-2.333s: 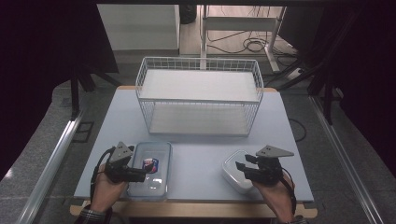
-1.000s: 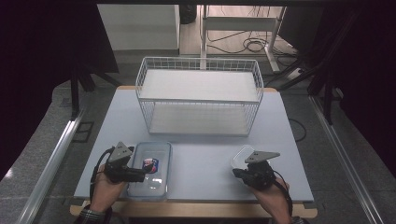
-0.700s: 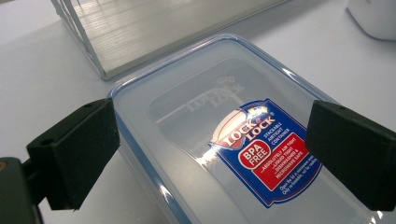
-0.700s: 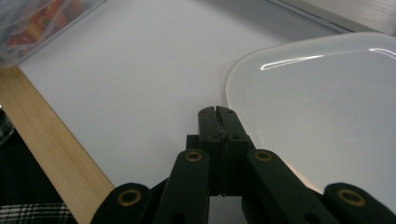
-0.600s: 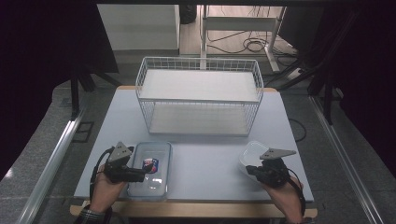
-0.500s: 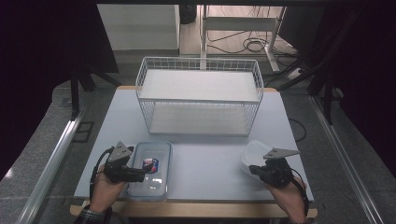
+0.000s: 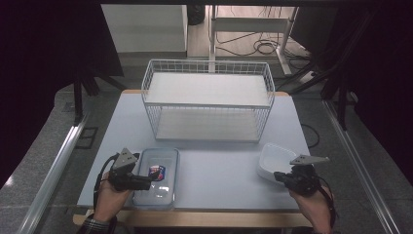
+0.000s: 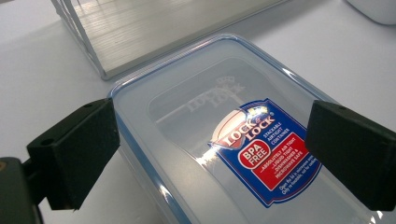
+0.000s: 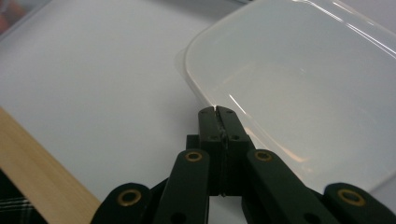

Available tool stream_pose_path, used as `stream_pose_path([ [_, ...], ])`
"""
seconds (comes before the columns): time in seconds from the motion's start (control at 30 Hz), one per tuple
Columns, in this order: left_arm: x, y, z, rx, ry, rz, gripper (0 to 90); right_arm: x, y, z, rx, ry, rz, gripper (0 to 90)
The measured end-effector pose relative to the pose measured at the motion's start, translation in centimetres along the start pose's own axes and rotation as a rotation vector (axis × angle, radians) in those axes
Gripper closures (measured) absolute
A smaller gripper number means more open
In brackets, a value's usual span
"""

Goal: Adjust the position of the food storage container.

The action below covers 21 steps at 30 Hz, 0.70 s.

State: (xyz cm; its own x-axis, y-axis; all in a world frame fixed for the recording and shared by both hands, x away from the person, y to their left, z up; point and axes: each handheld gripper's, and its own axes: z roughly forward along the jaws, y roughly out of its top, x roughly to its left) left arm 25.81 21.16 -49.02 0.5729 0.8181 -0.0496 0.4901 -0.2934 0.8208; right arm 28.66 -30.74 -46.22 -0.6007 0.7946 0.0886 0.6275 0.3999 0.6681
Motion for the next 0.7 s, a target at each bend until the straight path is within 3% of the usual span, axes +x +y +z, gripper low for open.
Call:
stream_pose_path([
  [0.27,0.1,0.0,0.0,-0.004,0.000,-0.007,3.2,-2.2,-0.8,-1.4,-0.010,-0.091,0.073,89.0],
  [0.37,0.2,0.0,-0.1,-0.005,0.001,-0.013,3.3,-1.7,-0.1,-1.4,-0.045,-0.068,0.074,88.9],
  [0.47,0.3,0.0,-0.2,-0.007,0.002,-0.017,3.4,-0.2,1.4,-0.4,-0.056,-0.054,0.016,88.0],
  [0.5,0.3,0.0,-0.2,-0.007,0.002,-0.017,3.5,-0.2,1.4,-0.4,-0.056,-0.054,0.016,88.0],
  [0.53,0.4,0.0,-0.3,-0.011,0.005,-0.017,3.5,0.6,2.5,0.5,-0.062,-0.037,-0.014,87.5],
  [0.7,0.6,0.0,-0.5,-0.018,0.010,-0.028,3.7,1.4,4.9,3.5,-0.037,-0.029,-0.052,87.3],
])
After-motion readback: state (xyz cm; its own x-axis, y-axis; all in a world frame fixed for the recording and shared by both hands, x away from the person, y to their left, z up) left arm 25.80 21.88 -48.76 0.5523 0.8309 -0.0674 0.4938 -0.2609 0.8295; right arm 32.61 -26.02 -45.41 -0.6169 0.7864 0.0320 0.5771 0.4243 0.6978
